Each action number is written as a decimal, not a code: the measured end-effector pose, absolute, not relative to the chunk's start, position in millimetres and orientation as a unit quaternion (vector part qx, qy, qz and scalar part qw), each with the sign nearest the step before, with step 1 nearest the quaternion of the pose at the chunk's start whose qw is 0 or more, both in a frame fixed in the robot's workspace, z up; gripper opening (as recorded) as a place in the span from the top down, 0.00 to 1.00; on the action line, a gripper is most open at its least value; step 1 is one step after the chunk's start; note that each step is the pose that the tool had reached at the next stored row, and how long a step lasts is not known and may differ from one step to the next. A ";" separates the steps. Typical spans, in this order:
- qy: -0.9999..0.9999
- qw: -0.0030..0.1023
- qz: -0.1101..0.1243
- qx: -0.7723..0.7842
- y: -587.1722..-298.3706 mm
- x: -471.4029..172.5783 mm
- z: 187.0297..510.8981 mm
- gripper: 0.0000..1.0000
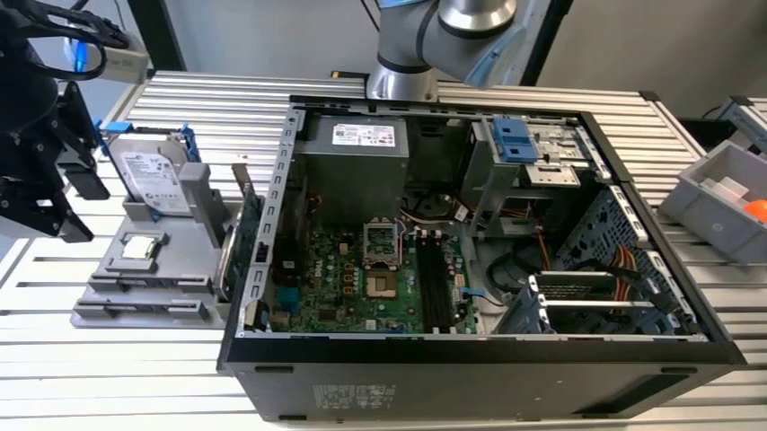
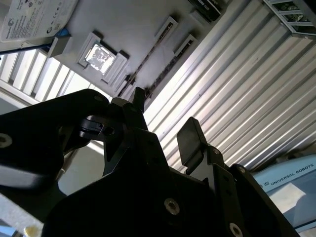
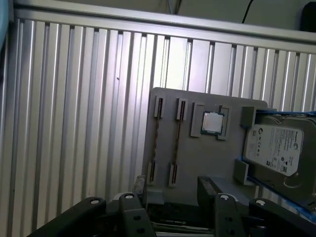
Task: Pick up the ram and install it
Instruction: 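Pick up the ram and move it above insertion slot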
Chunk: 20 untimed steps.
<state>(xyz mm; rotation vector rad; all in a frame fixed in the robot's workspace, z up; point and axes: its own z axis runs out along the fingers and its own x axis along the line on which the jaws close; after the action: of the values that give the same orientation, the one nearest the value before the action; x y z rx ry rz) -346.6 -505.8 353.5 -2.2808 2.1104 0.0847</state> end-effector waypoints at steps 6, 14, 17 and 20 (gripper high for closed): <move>0.679 0.017 0.027 -0.734 -505.8 -346.6 351.0 0.00; 0.679 0.017 0.027 -0.734 -505.8 -346.6 347.7 0.00; 0.679 0.017 0.027 -0.734 -505.7 -346.6 346.4 0.00; 0.679 0.017 0.027 -0.734 -505.8 -346.6 345.2 0.00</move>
<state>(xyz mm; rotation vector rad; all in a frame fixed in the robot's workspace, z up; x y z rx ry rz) -346.6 -505.8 345.2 -2.2809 2.1104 0.0847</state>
